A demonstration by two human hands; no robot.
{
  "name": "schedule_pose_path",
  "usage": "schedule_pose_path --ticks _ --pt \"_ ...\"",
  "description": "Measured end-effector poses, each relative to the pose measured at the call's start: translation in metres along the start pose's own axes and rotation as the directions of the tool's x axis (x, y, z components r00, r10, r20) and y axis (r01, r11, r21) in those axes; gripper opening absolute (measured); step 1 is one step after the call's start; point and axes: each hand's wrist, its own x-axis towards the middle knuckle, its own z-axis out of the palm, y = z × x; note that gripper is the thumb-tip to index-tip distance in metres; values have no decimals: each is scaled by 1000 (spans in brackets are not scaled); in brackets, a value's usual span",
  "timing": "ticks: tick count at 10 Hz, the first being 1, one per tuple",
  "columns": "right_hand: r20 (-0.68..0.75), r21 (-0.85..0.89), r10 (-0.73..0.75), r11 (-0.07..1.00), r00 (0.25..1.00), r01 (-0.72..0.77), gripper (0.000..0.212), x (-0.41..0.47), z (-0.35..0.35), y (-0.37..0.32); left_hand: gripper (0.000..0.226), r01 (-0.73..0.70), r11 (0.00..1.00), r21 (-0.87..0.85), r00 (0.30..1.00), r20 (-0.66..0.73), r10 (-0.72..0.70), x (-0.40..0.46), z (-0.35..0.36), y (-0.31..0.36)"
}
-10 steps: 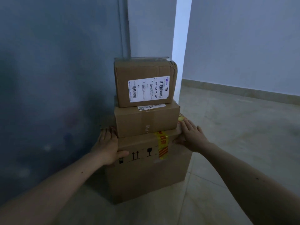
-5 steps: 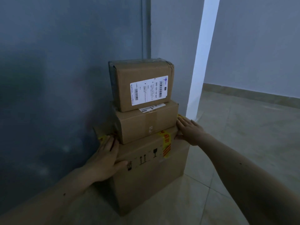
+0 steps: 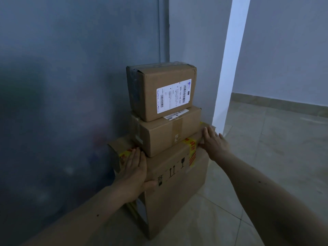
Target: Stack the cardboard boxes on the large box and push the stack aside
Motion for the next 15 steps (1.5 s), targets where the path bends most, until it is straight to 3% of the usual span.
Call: schedule_pose_path --ticks 3,6,10,12,13,15 --pt "42 126 -6 992 999 1 65 37 10 5 97 79 996 -47 996 -42 -81 19 1 26" --pt "70 126 16 992 997 -25 74 65 24 7 98 157 984 -79 982 -91 -164 44 6 57" --pt "72 105 8 994 997 -15 77 61 23 7 95 163 984 -73 981 -91 -169 46 5 60" --pt "83 23 -150 989 985 148 83 27 7 15 98 167 984 -65 982 -74 -172 46 3 59" --pt "168 -33 -183 981 969 191 81 -7 -11 24 103 137 988 -78 990 -26 -139 45 0 56" --pt "251 -49 -136 987 958 153 74 -99 -53 67 136 8 985 -171 997 72 5 33 -20 28"
